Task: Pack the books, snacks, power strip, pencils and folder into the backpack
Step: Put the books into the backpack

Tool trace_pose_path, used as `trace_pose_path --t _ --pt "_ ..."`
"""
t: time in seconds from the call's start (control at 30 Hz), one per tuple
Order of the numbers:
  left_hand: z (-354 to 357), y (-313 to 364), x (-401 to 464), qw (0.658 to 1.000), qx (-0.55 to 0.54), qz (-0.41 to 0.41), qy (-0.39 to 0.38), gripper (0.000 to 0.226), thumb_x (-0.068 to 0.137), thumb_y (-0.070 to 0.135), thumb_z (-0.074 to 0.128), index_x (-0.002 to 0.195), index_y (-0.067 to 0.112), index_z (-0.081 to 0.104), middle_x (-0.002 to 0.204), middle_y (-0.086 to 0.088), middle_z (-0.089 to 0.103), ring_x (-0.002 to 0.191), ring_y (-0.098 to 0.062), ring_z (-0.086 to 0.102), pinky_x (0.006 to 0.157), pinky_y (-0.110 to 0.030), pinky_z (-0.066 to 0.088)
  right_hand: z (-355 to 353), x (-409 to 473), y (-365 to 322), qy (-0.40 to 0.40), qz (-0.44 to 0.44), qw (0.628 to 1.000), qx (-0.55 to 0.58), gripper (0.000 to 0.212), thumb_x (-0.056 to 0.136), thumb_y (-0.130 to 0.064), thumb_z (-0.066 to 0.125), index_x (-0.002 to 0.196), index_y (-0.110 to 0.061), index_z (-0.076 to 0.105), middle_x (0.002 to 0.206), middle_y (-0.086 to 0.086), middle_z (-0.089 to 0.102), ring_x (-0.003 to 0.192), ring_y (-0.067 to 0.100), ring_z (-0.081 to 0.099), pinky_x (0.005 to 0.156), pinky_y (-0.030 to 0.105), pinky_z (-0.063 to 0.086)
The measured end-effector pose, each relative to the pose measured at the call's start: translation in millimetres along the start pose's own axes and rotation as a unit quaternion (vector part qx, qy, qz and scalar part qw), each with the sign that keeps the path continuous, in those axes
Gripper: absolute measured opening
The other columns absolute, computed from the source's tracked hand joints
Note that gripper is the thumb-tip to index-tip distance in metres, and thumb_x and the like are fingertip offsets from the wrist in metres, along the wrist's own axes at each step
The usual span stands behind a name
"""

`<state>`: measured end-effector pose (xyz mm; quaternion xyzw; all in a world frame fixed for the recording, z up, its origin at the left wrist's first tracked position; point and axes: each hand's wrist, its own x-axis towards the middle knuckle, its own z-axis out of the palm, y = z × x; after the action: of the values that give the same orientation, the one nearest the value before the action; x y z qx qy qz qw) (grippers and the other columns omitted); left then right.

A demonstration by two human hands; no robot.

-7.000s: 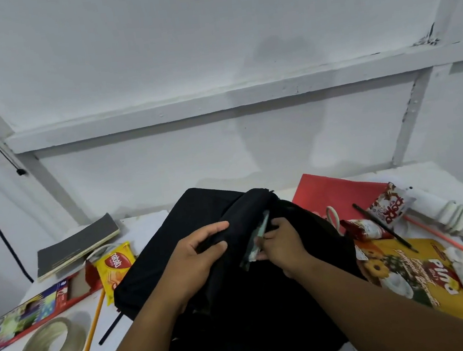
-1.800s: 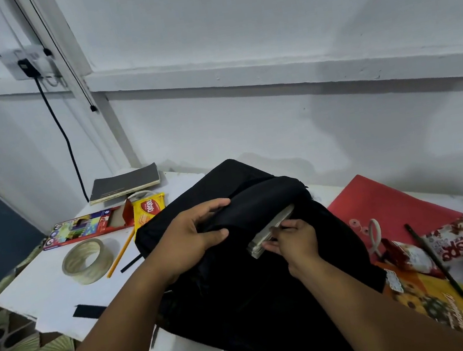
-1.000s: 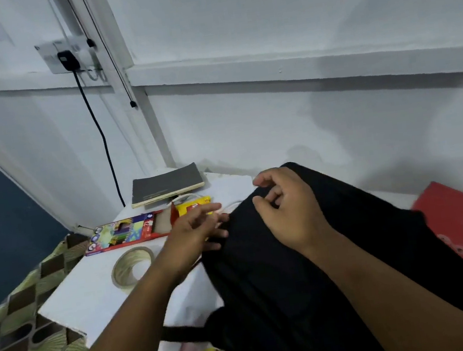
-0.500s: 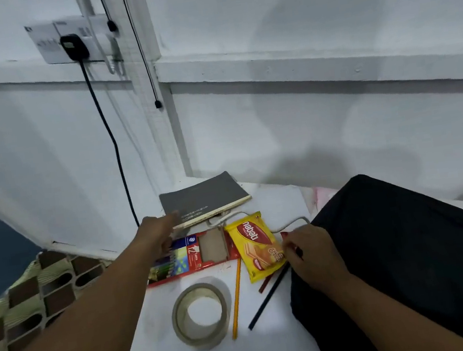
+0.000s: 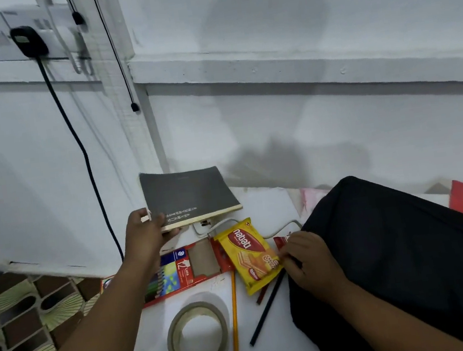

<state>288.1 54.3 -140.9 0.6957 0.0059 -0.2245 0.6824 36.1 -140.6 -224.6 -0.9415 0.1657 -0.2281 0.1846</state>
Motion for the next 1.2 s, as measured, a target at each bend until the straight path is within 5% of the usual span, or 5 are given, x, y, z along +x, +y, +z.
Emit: trace_pose_path --t 0.23,0.47,0.73,0.97,1.2 --pt "11.7 15.9 -40.9 0.991 -0.082 0.043 -0.093 0.022 0.101 0.005 0.051 0.121 0.013 0.055 0.11 -0.008 0.07 0.091 -0.022 0.071 0.062 -0.025 0.059 -43.1 1.5 -31.4 0.012 0.14 0.971 0.194 0.015 0.095 -0.019 0.064 0.109 -0.02 0.069 0.101 -0.011 0.069 0.095 0.002 0.064 0.085 0.019 0.052" --pt "65.3 3.2 -120.7 0.965 -0.034 0.045 -0.254 0.019 0.098 -0.002 0.051 0.108 0.012 0.06 0.09 -0.009 0.074 0.065 -0.018 0.068 0.049 -0.025 0.056 -138.8 -8.0 -50.0 0.084 0.328 0.697 0.633 0.037 0.098 -0.036 0.052 0.129 -0.016 0.056 0.12 0.01 0.07 0.106 0.033 0.069 0.076 0.053 0.059" --pt "159.3 -34.0 -211.3 0.956 0.002 0.074 -0.285 0.02 0.099 0.006 0.053 0.115 0.011 0.065 0.095 -0.01 0.074 0.072 -0.016 0.066 0.052 -0.026 0.054 -219.0 -103.8 13.9 0.142 0.335 0.726 0.583 0.041 0.1 -0.007 0.053 0.134 -0.029 0.048 0.125 0.005 0.063 0.095 0.033 0.072 0.053 0.043 0.058" --pt "252.7 -81.2 -309.6 0.945 0.112 0.162 -0.26 0.027 0.098 0.034 0.06 0.124 0.038 0.063 0.105 0.013 0.073 0.097 -0.002 0.067 0.084 -0.03 0.054 -299.7 -211.6 90.7 0.254 0.343 0.72 0.547 0.043 0.099 -0.004 0.054 0.134 -0.028 0.049 0.126 0.005 0.062 0.095 0.033 0.072 0.054 0.046 0.059" --pt "312.6 -144.2 -387.9 0.811 0.4 0.266 -0.334 0.084 0.073 0.081 0.056 0.145 0.04 0.042 0.139 0.017 0.05 0.131 -0.009 0.043 0.111 -0.041 0.04 -356.1 -294.7 140.4 0.339 0.336 0.705 0.524 0.043 0.1 0.004 0.045 0.133 -0.023 0.047 0.12 0.014 0.064 0.066 0.037 0.069 0.048 0.043 0.056"
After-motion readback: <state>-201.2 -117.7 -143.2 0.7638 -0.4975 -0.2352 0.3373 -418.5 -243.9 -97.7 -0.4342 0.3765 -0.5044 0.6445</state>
